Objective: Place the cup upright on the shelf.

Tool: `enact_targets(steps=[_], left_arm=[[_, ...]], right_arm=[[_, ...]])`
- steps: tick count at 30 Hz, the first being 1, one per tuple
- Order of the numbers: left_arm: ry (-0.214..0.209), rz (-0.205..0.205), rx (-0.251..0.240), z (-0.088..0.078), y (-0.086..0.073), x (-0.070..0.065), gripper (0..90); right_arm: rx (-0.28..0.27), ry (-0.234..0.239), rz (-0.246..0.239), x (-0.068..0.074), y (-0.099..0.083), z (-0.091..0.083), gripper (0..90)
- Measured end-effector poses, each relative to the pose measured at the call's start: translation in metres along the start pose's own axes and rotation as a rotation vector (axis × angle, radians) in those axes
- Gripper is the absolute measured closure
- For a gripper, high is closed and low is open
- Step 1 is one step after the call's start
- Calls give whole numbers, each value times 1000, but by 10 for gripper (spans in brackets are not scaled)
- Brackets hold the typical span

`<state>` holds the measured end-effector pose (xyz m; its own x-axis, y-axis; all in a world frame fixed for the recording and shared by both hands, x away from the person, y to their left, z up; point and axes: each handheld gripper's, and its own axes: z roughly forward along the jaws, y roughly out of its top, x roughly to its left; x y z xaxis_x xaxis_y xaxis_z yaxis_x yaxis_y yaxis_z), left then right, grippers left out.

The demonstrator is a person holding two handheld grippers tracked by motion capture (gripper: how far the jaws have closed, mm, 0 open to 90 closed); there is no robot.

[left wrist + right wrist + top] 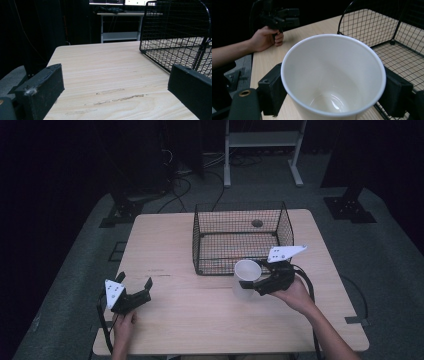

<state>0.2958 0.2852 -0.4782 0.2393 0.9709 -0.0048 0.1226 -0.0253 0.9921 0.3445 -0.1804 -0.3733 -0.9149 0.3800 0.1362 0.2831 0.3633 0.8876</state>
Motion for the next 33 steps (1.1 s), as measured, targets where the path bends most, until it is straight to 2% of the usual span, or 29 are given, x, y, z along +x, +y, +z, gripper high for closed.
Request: enact_targets(steps=[9, 29, 33], left_arm=[[0, -4, -2, 0, 0, 0, 0], [-1, -4, -4, 0, 0, 0, 0], [-2, -5, -3, 0, 0, 1, 0]], right_arm=[[-15, -15, -3, -9, 18, -6, 197], [-11, -41, -7, -30, 52, -7, 197], [-25, -44, -8, -34, 61, -7, 197]])
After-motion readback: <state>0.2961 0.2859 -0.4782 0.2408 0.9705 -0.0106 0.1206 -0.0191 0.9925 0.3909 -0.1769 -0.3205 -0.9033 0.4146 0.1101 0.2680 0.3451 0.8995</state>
